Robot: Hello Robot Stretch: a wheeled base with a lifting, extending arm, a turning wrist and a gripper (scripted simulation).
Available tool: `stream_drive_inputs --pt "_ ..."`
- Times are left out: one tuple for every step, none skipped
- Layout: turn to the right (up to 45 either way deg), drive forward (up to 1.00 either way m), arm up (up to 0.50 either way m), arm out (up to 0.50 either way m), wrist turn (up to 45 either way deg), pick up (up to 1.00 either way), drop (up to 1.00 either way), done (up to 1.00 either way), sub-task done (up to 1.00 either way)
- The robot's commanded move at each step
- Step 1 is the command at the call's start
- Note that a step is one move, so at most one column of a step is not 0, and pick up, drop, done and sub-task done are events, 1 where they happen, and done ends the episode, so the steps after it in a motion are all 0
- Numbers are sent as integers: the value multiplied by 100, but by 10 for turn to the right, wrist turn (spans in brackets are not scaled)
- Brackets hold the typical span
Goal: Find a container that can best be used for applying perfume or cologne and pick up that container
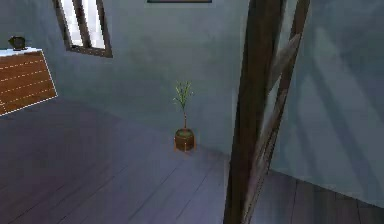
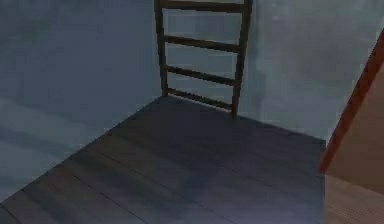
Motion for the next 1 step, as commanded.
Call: stream_drive_inputs --pt "450 0 0 0 0 0 0 0 0"
